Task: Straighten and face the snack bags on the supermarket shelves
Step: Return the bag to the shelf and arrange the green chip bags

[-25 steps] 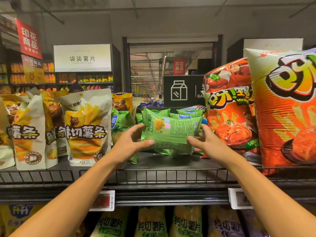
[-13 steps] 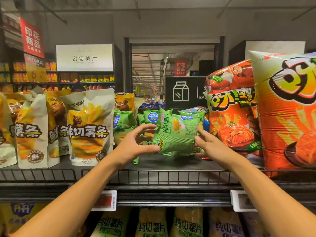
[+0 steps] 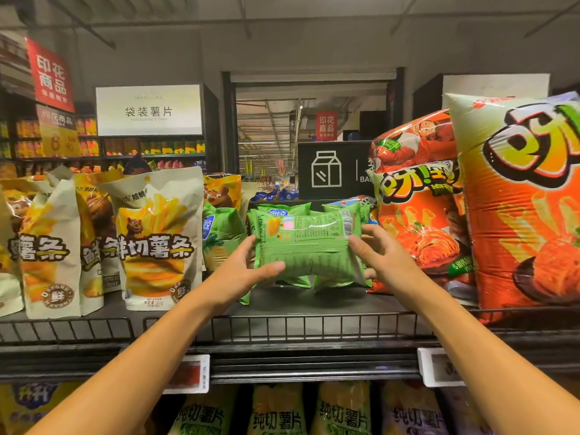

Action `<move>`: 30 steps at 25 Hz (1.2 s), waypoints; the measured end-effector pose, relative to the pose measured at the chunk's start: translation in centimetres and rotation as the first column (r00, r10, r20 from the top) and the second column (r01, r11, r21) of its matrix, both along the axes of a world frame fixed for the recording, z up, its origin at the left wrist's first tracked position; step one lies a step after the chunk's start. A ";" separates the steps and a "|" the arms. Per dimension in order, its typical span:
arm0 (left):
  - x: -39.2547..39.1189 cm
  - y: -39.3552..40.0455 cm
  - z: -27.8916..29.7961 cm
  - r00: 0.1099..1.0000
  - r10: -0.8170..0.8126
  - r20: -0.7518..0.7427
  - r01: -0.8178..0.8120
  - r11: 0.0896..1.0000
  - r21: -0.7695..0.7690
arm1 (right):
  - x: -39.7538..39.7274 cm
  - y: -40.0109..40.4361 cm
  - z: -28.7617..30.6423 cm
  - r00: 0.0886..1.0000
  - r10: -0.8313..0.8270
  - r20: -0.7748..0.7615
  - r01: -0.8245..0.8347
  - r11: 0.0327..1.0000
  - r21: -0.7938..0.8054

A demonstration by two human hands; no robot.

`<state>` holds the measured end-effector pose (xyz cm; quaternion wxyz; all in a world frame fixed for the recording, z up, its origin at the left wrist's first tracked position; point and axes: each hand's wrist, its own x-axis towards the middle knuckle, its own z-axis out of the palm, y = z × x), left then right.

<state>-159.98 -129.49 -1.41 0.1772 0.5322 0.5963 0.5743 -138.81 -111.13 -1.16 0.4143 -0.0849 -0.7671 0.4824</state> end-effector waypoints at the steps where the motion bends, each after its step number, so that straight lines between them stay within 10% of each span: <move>1: 0.0 0.0 0.0 1.000 0.007 0.012 -0.007 1.000 0.013 | 0.0 -0.1 0.0 1.000 0.030 0.010 -0.029 0.999 -0.024; 10: -0.7 0.7 -0.3 0.996 0.088 -0.031 -0.088 0.996 -0.002 | 0.5 -0.5 0.1 0.989 0.143 0.035 -0.146 0.977 0.154; 30: 0.3 -1.1 0.7 0.954 0.281 -0.106 -0.249 0.937 0.246 | -0.7 0.7 -0.6 0.993 0.000 0.122 -0.003 1.000 0.019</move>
